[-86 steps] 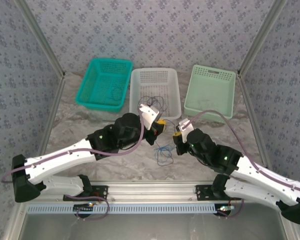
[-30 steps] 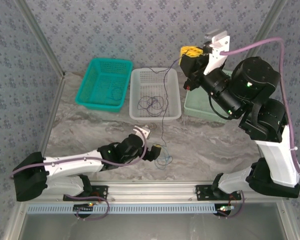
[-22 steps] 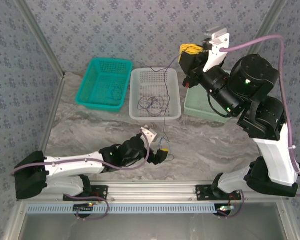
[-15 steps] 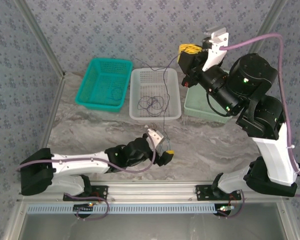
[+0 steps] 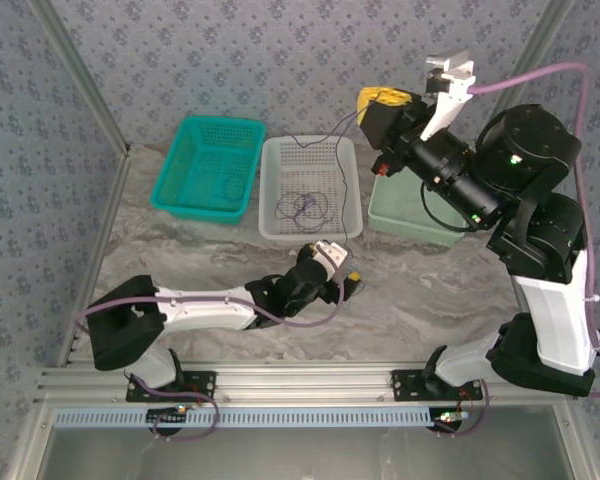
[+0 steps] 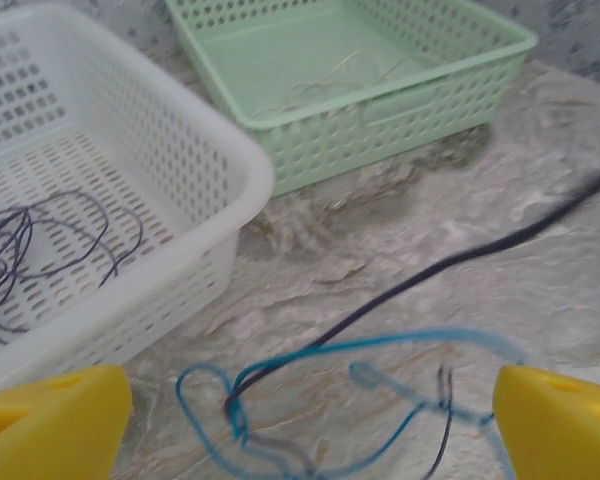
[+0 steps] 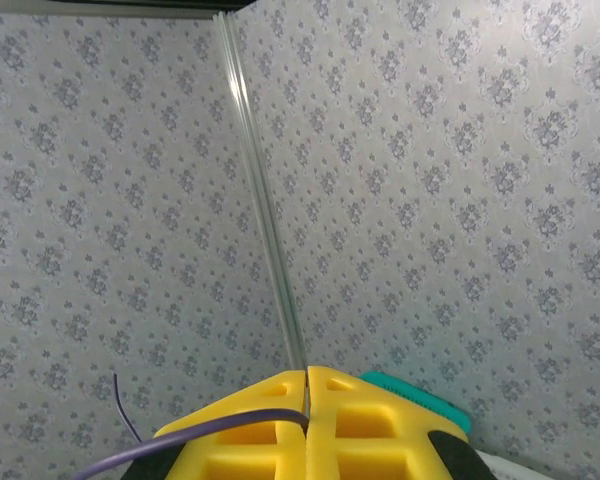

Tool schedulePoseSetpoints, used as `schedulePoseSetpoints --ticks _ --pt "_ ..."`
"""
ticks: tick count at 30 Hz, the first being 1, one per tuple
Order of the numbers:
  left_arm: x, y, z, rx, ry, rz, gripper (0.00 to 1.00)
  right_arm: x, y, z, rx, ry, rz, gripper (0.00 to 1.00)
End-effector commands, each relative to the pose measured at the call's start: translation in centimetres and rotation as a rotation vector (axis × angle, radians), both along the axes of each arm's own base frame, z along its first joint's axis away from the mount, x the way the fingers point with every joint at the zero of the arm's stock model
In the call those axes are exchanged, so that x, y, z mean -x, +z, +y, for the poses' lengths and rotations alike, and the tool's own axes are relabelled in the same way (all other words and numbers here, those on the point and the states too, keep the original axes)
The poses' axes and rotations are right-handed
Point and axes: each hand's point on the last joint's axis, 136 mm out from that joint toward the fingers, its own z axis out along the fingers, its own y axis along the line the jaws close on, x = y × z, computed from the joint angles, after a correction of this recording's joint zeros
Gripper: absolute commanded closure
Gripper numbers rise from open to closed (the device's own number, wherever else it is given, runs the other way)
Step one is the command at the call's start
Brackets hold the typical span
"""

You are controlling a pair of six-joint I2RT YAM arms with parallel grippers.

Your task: Untangle the cables

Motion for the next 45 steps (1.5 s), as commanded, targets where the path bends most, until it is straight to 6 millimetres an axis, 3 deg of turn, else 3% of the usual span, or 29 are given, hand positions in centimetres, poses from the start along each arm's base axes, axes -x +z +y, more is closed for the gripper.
schedulePoseSetpoints --ticks 1,5,9,19,29,34,39,45 --pt "-0.5 -0.5 -0.1 0.044 0.011 0.016 0.12 1.5 1.6 -1.4 -0.072 0.039 -0.006 1.0" --pt "-0.2 0.5 -0.7 0.091 -0.008 0.012 0.14 1.2 1.5 -1.5 -0.082 0.04 0.004 1.0" --pt "1.2 2.5 -0.8 0.125 -0.03 -0.055 0.08 0.8 1.1 -2.1 -0.072 0.01 0.017 1.0" --pt "4.7 5.8 2.5 0.298 -0.094 -0.105 0.01 -0.6 0.2 -2.3 -0.077 -0.02 0.051 1.0" --pt "7.2 8.3 0.6 0.339 -0.285 -0.124 0.01 -1.1 0.1 -2.1 -0.098 -0.008 0.068 1.0" --pt "6.0 8.1 -0.9 0.292 -0.259 -0.163 0.01 -1.1 0.3 -1.6 -0.117 0.018 0.077 1.0" --pt "4.7 9.3 -2.3 0.322 -0.226 -0.223 0.0 -0.8 0.3 -1.0 -0.137 0.059 0.095 1.0" --pt "1.2 6.9 -3.1 0.278 -0.107 -0.174 0.03 -0.3 1.2 -1.1 -0.162 0.082 0.08 1.0"
